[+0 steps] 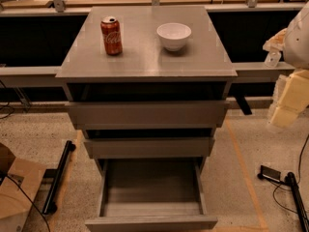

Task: Close bottom drawer

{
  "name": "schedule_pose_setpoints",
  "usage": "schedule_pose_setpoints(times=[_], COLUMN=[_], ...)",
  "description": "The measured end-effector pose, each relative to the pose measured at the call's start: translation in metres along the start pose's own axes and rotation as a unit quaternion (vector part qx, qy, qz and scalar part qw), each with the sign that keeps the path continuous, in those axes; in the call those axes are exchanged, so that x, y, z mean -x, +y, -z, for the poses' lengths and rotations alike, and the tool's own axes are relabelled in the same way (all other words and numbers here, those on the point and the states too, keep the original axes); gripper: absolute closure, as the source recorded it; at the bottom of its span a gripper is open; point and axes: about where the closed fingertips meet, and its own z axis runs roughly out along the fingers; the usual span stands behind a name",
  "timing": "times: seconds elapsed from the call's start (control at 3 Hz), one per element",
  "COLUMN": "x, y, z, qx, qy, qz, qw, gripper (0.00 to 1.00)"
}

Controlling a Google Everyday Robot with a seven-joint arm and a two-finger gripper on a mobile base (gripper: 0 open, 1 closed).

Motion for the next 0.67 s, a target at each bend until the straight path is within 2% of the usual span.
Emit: schedule_pose_setpoints(times=[0.33, 0.67], x=[0.000, -0.002], y=[0.000, 0.003], z=[0.000, -0.018], qx=[0.000, 0.010], qy=[0.000, 0.006], qz=[0.000, 0.004], qw=[1.0000, 0.9999], gripper=[0.00, 0.18])
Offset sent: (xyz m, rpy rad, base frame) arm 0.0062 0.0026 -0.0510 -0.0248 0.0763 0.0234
